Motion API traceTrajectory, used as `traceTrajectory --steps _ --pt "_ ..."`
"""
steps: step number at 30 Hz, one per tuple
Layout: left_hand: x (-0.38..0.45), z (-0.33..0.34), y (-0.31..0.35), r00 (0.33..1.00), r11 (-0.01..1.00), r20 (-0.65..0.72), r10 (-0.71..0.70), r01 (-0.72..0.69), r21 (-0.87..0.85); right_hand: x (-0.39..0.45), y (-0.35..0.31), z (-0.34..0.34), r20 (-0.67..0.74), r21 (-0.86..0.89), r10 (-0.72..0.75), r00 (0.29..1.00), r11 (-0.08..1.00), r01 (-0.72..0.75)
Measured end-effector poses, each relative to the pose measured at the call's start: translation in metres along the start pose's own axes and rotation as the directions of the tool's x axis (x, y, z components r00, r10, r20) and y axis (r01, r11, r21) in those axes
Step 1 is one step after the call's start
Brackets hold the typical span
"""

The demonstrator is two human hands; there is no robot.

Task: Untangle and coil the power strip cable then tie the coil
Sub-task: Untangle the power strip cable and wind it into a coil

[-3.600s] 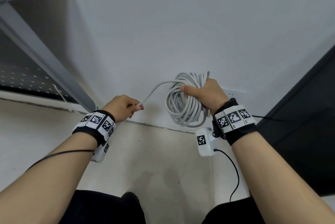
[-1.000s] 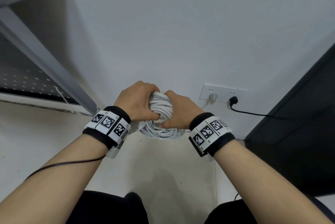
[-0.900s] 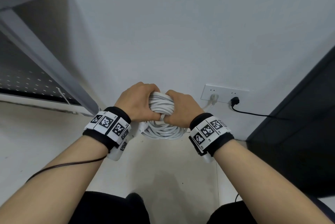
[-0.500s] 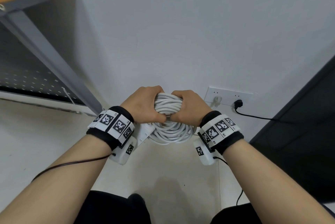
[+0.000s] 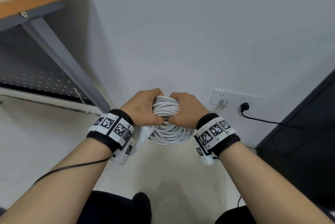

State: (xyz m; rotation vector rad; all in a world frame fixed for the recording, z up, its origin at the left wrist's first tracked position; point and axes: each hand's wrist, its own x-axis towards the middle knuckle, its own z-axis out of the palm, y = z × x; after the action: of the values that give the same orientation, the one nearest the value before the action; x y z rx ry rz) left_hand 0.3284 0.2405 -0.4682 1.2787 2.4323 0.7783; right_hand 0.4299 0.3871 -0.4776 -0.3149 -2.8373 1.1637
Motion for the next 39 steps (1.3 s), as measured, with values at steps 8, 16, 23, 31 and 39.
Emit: traceTrajectory --steps 8,16,23,31,39 --pt "-0.001 0.007 -0.011 1.0 1.0 -0.025 0.002 -0.003 -0.013 0.003 0.005 0.012 0.013 -0.047 -0.029 0.999 0.998 0.03" --pt "0.006 0.005 -0.015 0.998 0.999 -0.061 -0.014 0.011 -0.047 0.013 0.004 0.006 0.022 -0.056 -0.031 0.999 0.998 0.033" --pt "0.007 0.005 -0.019 0.999 1.0 -0.032 -0.015 0.014 -0.026 0.017 0.006 0.013 0.036 -0.044 -0.015 0.999 0.999 0.017" --pt "0.007 0.006 -0.019 1.0 1.0 -0.022 0.003 -0.003 -0.019 0.019 0.006 0.016 0.069 -0.095 0.001 0.998 0.995 0.006" --pt "0.008 0.007 -0.02 0.999 1.0 -0.027 0.018 -0.018 -0.009 0.018 0.006 0.017 0.065 -0.064 0.0 0.998 0.998 0.004"
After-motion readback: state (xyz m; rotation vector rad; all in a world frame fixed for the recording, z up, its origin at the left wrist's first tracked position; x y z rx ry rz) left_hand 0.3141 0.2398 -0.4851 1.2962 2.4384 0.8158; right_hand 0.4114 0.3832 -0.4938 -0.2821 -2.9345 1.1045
